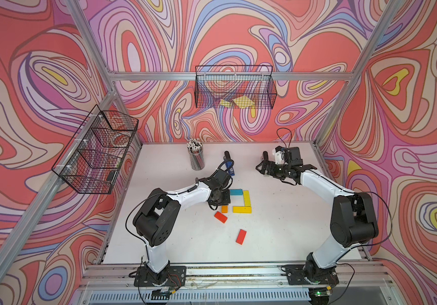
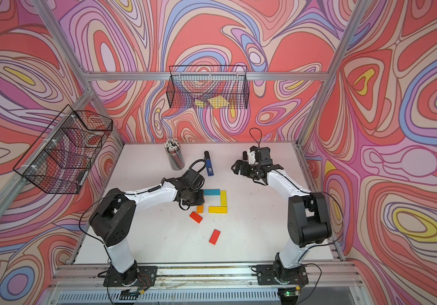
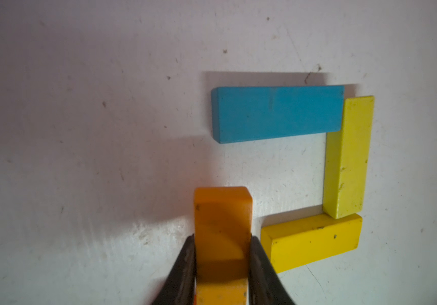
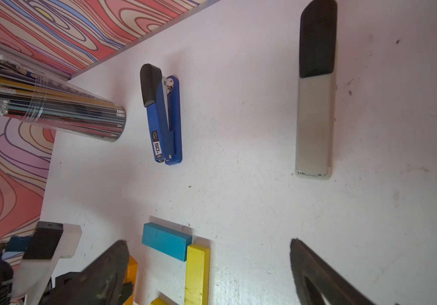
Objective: Assemble the letter p with building blocks
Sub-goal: Assemble the building block at the center of the board.
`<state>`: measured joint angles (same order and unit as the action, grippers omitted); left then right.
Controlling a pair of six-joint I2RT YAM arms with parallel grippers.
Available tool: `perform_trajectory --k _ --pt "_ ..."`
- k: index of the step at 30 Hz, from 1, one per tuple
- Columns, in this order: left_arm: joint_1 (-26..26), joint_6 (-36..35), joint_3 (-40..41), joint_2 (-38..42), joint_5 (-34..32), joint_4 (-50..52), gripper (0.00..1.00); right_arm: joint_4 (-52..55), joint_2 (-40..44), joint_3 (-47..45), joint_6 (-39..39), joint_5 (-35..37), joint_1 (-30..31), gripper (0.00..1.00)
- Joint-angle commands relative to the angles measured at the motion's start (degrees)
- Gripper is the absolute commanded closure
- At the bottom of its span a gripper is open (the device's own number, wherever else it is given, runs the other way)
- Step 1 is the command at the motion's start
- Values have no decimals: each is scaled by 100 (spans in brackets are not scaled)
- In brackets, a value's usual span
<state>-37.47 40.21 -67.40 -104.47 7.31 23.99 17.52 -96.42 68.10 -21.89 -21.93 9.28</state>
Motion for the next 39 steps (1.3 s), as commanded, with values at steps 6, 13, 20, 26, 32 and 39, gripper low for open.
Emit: perform_trajectory --k 6,13,20,26,32,39 --pt "-36 308 -97 -236 -113 -153 91 -28 90 -112 62 -100 -45 2" --pt "-49 523 73 -401 -71 -456 91 -47 60 -113 44 -188 -45 2" --pt "-66 533 7 -546 -40 -526 91 -46 44 -128 44 -206 -45 2" --pt "-77 515 -38 -649 -44 -526 90 -70 7 -147 28 -251 -43 2" --pt "-93 427 -234 -802 -8 -402 90 -97 -24 -176 21 -306 -48 2" --pt "-94 348 -314 -849 -142 -203 90 -120 -52 -191 22 -355 -47 2"
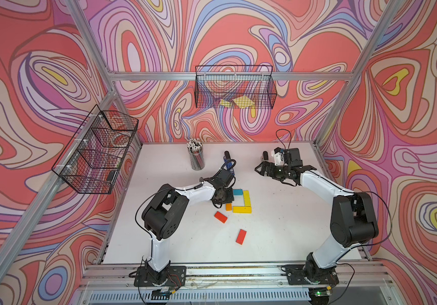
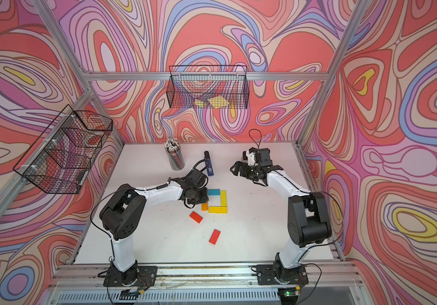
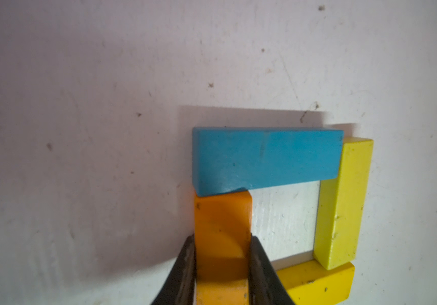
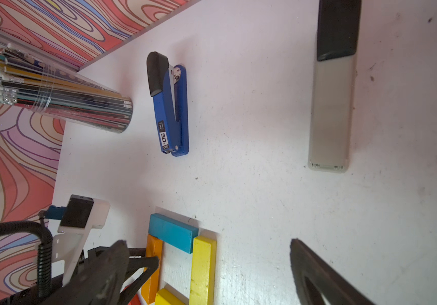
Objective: Assemble the letter p with building blocks
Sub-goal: Assemble the building block at the center of the board.
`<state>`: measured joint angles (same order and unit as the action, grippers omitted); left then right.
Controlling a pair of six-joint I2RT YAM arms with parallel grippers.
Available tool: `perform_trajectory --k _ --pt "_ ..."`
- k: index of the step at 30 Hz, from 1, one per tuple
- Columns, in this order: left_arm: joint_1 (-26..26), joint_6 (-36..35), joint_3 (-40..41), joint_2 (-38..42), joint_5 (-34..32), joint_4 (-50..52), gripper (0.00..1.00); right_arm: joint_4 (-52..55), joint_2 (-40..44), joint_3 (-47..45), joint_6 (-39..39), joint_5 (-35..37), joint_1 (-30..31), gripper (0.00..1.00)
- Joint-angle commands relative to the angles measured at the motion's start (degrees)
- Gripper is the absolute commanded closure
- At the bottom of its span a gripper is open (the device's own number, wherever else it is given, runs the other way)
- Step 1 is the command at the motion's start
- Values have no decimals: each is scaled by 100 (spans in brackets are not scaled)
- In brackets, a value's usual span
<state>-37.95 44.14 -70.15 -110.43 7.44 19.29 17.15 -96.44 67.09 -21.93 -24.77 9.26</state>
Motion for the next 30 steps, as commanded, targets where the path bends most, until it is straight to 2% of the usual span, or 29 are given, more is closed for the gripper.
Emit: perform_trajectory --k 1,4,7,9,11,12,16,20,22,24,25,30 --pt "-45 -50 -34 -258 -159 281 90 -89 -57 -99 20 -78 -40 2" --pt "-45 -72 -34 -251 -194 377 87 -104 -84 -106 18 -121 -46 2" --pt "-45 -103 -17 -219 -303 546 72 -124 -96 -118 5 -148 -40 2" --pt "-45 -108 20 -175 -392 609 58 -141 -103 -125 5 -164 -43 2" --pt "-45 -107 50 -139 -411 589 37 -157 -111 -134 4 -174 -46 2" --pt "-45 -99 44 -128 -381 584 29 -159 -120 -134 17 -185 -45 2" --pt "-68 -96 18 57 -422 535 23 -144 -119 -180 48 -199 -45 2" --pt "-72 -202 12 630 -606 353 20 -162 65 -389 50 -186 -31 2" --pt "-73 -301 123 982 -685 80 17 -197 131 -581 -47 -315 -7 2" --pt "-72 -510 337 1273 -645 -346 8 -253 199 -837 -181 -377 118 2" --pt "-68 -641 446 1347 -541 -637 2 -284 229 -947 -250 -376 223 2" --pt "17 -1085 949 1444 490 -1661 1 -533 284 -1390 -742 -368 917 3"
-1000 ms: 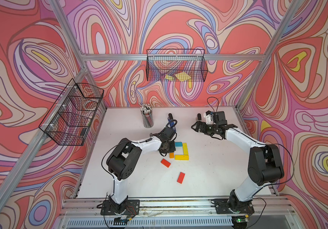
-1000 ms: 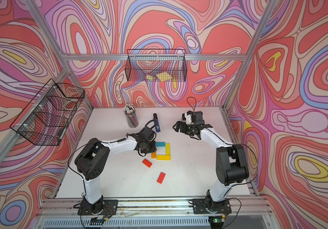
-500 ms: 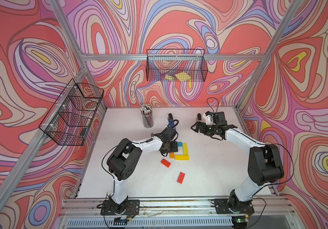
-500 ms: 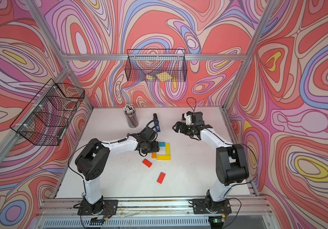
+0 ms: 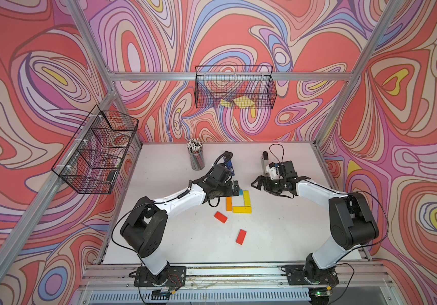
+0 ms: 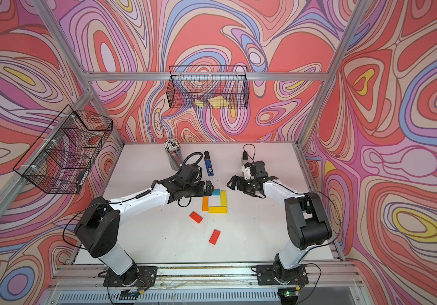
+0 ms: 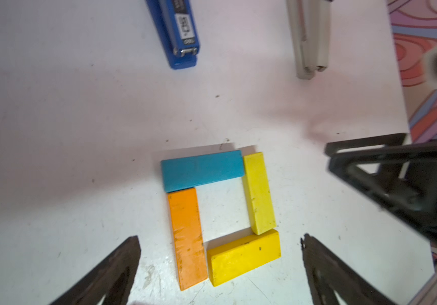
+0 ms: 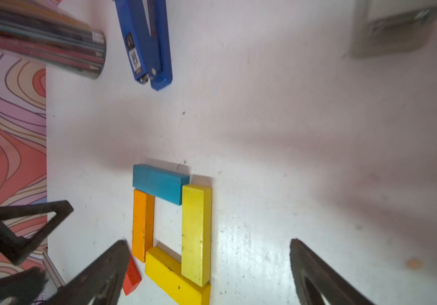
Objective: Assemble the letter p with building blocks
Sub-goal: Assemble the building block at the center of the board, then adjust the building block at the center of the board.
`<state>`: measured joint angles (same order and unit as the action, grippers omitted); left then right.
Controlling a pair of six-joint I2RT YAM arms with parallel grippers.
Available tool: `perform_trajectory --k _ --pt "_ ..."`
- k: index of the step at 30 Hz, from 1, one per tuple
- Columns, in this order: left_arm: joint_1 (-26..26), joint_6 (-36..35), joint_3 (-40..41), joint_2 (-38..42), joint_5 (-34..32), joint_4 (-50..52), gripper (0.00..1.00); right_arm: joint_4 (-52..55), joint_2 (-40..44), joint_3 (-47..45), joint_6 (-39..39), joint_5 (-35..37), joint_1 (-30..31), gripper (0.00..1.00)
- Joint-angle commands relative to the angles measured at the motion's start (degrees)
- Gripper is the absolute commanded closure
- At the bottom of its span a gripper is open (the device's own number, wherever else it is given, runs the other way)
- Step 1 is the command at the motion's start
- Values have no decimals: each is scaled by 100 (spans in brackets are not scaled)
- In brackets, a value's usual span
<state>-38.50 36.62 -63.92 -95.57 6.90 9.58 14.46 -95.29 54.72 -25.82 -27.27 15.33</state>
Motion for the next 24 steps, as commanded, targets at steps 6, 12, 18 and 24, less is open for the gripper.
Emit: perform_trajectory --k 6,12,18,24 --pt "621 266 1321 201 1538 -2091 1 -473 331 -572 -755 -240 563 3" --pt "853 -53 1395 522 1357 -1688 1 -192 579 -685 -740 -204 609 3" --pt "1134 -189 1385 730 1320 -1464 1 82 663 -749 -789 -212 845 4" --pt "1334 -306 1392 1002 1108 -1232 1 379 712 -732 -859 35 1002 4"
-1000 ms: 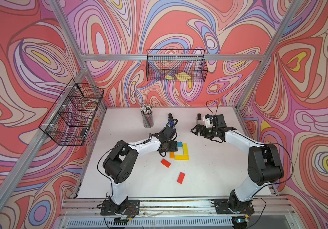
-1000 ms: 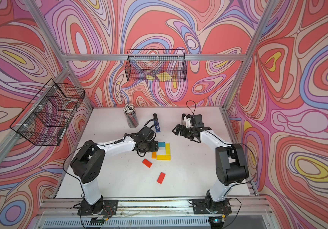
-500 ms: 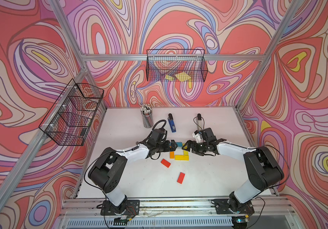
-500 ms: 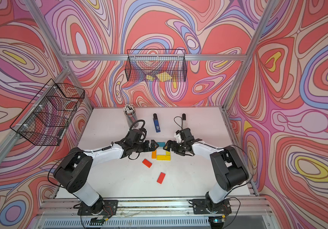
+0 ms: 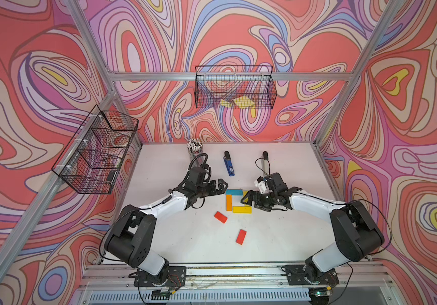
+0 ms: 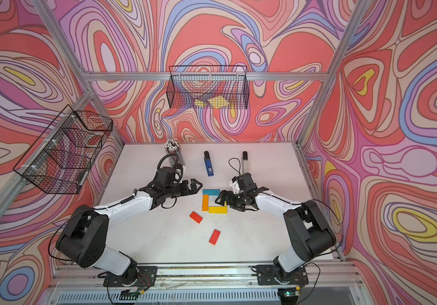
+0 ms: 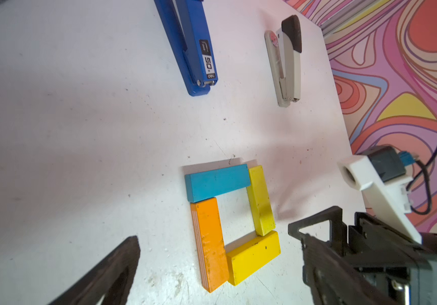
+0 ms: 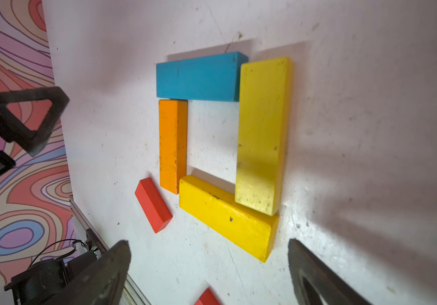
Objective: Assemble the letter p with building blocks
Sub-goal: Adjust the building block at the center of the board.
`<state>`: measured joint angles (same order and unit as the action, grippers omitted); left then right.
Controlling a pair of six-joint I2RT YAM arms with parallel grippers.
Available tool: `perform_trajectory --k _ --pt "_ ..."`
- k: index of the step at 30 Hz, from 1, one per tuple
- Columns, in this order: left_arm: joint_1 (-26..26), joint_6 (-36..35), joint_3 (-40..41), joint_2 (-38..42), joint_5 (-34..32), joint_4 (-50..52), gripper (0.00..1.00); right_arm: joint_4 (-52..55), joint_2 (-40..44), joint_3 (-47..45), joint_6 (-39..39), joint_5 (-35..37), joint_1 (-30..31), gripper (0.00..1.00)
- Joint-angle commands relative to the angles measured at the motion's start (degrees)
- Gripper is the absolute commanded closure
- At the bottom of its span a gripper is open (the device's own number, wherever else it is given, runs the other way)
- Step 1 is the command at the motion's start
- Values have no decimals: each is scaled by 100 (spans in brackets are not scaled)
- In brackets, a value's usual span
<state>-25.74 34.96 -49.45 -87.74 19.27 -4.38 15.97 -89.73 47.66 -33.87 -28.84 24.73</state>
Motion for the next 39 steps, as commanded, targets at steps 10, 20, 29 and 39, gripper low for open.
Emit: perform_trajectory --k 10,20,29,39 --pt "167 -223 -136 170 -362 451 1 69 -69 18 -181 55 181 4" --pt "239 -262 -137 171 -431 568 1 21 -223 134 -208 64 286 4" --pt "277 -280 -127 162 -456 587 1 -6 -334 235 -217 63 353 4" --pt "300 -317 -111 179 -459 631 1 -75 -448 296 -247 50 401 4"
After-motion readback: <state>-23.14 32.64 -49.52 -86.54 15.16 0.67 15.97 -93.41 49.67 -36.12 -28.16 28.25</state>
